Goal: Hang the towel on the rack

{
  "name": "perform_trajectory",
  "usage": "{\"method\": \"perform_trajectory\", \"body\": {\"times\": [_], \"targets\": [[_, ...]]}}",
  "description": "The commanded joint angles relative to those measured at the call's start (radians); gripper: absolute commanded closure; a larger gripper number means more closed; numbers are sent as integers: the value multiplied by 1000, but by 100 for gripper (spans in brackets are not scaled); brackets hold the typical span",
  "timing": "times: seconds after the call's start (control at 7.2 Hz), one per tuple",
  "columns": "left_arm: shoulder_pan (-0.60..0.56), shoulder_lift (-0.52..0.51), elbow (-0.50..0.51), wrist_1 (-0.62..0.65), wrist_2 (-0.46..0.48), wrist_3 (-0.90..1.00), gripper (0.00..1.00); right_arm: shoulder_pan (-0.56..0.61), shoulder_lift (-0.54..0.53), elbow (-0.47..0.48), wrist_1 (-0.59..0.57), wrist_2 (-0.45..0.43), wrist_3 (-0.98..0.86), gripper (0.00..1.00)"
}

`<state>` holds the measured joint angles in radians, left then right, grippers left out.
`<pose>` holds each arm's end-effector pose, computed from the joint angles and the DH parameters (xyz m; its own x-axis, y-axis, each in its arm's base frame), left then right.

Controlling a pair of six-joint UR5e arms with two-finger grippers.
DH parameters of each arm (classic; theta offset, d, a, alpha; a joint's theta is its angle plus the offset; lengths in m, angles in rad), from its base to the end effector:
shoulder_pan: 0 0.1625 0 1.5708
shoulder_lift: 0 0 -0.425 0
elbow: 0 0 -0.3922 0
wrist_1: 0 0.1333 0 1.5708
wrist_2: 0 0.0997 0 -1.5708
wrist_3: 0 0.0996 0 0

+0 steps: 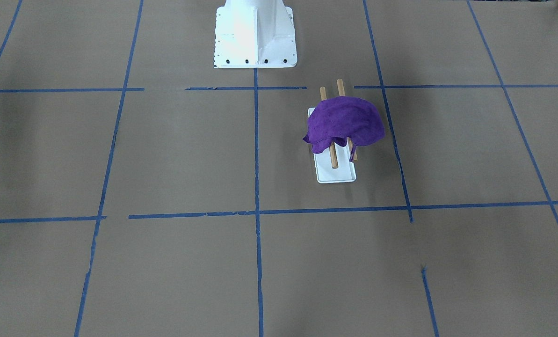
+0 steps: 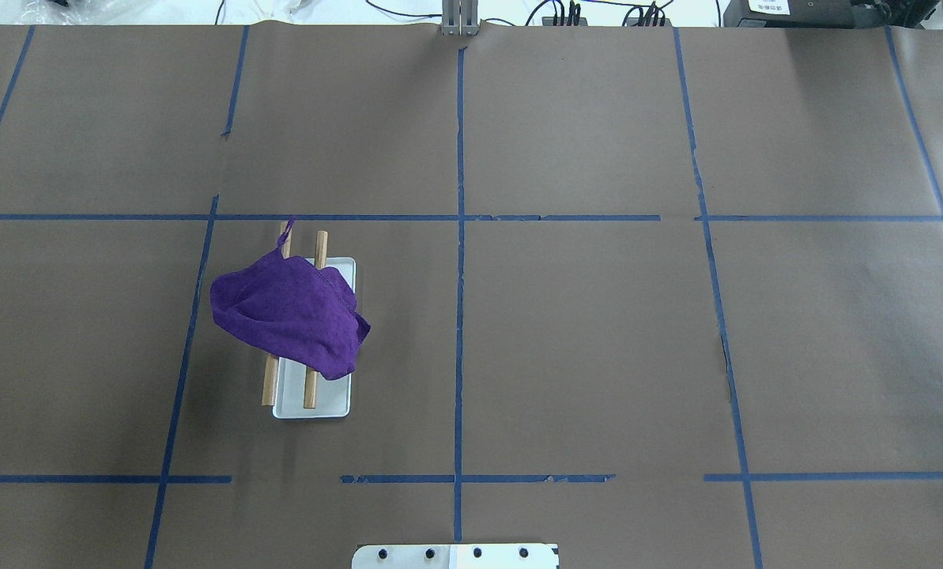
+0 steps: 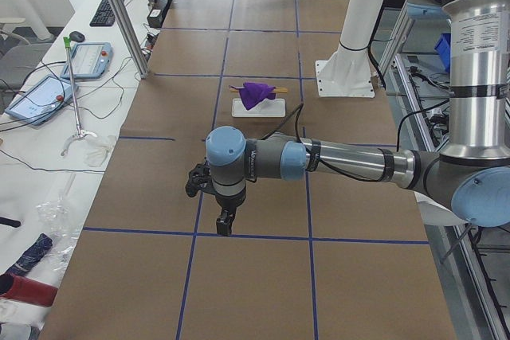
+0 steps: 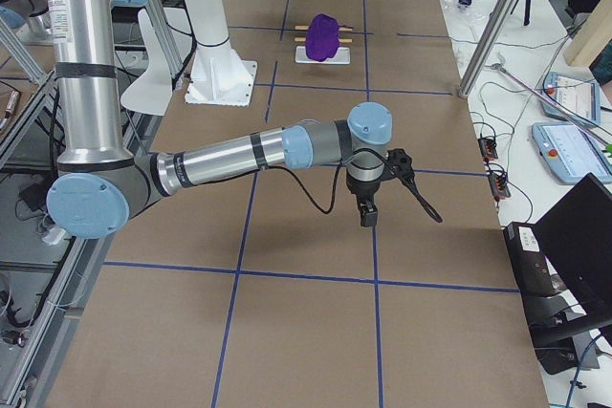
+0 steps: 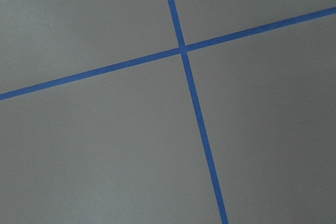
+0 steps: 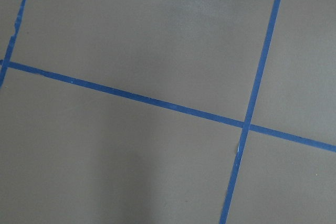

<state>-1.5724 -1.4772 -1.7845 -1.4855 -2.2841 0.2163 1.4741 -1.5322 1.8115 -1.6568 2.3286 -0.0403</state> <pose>-0.0689 -0.4518 0.6104 0.7390 0.2355 -0.6312 -0.1607 0.9715 0.1743 0.0158 -0.5090 0.5309 0.7058 -0.2407 0.6662 0.1233 0.9679 0.2191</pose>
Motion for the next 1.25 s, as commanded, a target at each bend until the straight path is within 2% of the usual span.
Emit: {"method": "perform_trajectory", "body": {"times": [0.0,1.11], "targets": [[0,-8,10,2,2,0,0,0,0,-1,-1,0,-1,0],[0,-8,10,2,2,2,0,0,-17,-6,0,-2,-1,0]]}}
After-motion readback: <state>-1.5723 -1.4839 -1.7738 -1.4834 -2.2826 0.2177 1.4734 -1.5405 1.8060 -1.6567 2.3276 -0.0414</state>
